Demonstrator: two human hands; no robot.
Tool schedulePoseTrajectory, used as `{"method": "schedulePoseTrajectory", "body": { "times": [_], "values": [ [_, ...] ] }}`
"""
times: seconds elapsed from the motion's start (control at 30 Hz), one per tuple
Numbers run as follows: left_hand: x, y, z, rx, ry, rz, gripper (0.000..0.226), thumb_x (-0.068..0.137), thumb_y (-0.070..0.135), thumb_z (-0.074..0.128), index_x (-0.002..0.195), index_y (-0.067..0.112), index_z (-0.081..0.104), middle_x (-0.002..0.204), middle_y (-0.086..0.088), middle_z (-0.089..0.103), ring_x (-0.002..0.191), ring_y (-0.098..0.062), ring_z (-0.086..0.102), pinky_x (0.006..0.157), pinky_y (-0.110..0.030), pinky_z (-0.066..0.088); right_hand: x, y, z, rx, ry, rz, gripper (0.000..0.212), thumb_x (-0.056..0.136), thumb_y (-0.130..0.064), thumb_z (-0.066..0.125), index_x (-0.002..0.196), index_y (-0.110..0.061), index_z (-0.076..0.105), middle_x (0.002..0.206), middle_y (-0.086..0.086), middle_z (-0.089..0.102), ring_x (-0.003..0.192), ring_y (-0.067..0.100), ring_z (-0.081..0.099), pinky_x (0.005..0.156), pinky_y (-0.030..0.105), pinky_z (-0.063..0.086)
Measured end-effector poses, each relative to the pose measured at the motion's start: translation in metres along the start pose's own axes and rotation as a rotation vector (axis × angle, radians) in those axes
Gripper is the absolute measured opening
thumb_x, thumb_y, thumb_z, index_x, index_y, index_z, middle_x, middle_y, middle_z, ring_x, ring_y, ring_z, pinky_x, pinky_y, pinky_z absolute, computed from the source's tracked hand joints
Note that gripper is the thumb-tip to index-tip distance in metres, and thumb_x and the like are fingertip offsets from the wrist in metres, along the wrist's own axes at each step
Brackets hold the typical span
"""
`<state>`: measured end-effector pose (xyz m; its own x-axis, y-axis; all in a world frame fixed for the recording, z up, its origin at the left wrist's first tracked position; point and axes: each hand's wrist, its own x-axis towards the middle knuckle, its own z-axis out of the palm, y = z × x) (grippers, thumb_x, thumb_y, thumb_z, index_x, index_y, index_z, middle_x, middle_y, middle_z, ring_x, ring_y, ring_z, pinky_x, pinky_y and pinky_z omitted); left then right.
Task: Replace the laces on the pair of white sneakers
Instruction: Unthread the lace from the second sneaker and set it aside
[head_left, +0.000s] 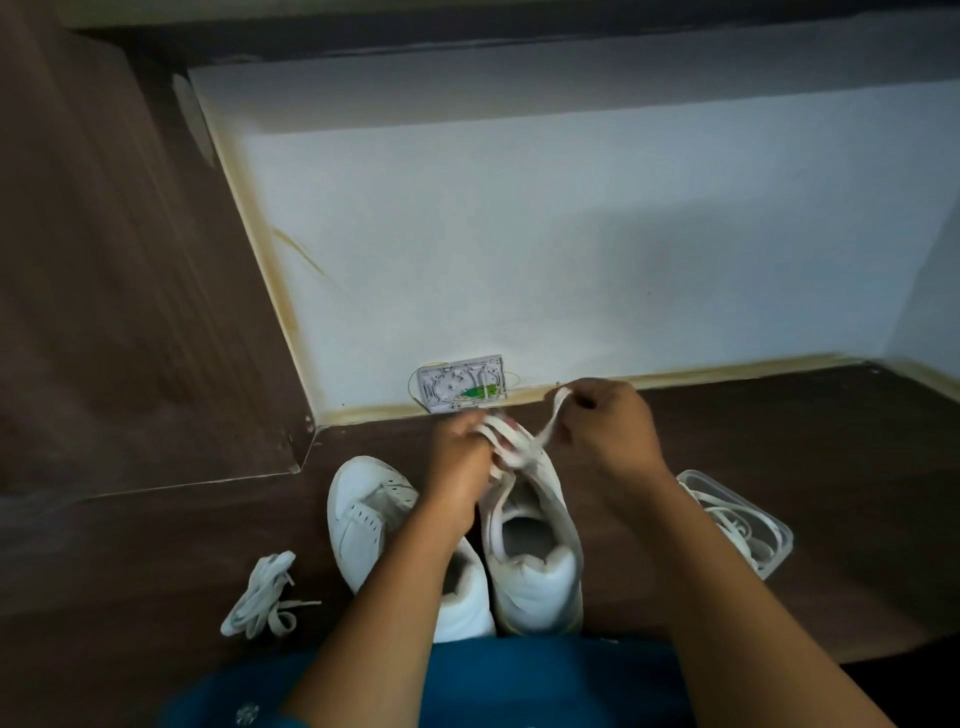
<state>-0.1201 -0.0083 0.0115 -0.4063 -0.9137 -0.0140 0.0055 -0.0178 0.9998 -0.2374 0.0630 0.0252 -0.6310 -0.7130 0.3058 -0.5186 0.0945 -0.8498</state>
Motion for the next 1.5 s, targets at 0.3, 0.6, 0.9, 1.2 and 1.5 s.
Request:
{"method": "schedulePoseTrajectory", "body": {
  "times": [0.3, 0.6, 0.9, 1.2, 1.5],
  "values": [
    [0.015, 0.009, -0.030, -0.221, 0.533, -0.043, 0.049, 0.086, 0.002, 0.049, 0.134, 0.012, 0.041, 0.114, -0.005, 0.048, 0.078, -0.010, 0.048, 0.061, -0.019, 0.036, 0.005, 0.013, 0.010, -0.434, -0.162, 0.014, 0.026, 0.083, -0.009, 0.062, 0.108, -0.011, 0.067, 0.106, 0.008, 0.068, 0.098, 0.023, 0.063, 0.081, 0.027, 0.047],
    [0.001, -0.008, -0.014, 0.952, -0.204, 0.186, 0.047, 0.068, 0.011, 0.067, 0.112, 0.020, 0.051, 0.112, -0.007, 0.054, 0.098, -0.023, 0.057, 0.076, -0.028, 0.045, -0.001, 0.002, 0.028, -0.428, -0.366, -0.116, 0.017, 0.073, -0.014, 0.063, 0.086, -0.018, 0.073, 0.095, 0.001, 0.070, 0.092, 0.017, 0.063, 0.076, 0.026, 0.049],
    [0.007, -0.008, -0.030, 0.566, -0.172, -0.019, 0.040, 0.067, -0.012, 0.054, 0.073, 0.027, 0.054, 0.077, -0.001, 0.055, 0.069, -0.019, 0.051, 0.057, -0.032, 0.042, -0.013, 0.008, 0.044, -0.570, -0.266, -0.394, 0.018, 0.081, -0.023, 0.062, 0.095, -0.016, 0.071, 0.099, 0.006, 0.062, 0.093, 0.027, 0.059, 0.063, 0.026, 0.033],
    [0.006, -0.007, -0.021, 0.872, -0.150, 0.195, 0.021, 0.080, 0.007, 0.058, 0.090, 0.022, 0.068, 0.084, -0.001, 0.065, 0.080, -0.019, 0.062, 0.067, -0.024, 0.048, -0.001, 0.009, 0.046, 0.119, -0.230, 0.300, 0.016, 0.084, -0.007, 0.057, 0.074, 0.006, 0.061, 0.075, 0.020, 0.059, 0.069, 0.023, 0.052, 0.065, 0.040, 0.045],
    [0.004, 0.018, -0.003, 0.167, -0.036, 0.032, 0.017, 0.082, 0.002, 0.067, 0.066, 0.006, 0.064, 0.061, -0.006, 0.060, 0.051, -0.008, 0.054, 0.043, -0.012, 0.044, -0.005, 0.000, 0.030, -0.017, -0.266, 0.230, 0.008, 0.068, -0.011, 0.066, 0.069, -0.003, 0.063, 0.068, 0.007, 0.058, 0.065, 0.018, 0.053, 0.059, 0.031, 0.042]
  ]
}}
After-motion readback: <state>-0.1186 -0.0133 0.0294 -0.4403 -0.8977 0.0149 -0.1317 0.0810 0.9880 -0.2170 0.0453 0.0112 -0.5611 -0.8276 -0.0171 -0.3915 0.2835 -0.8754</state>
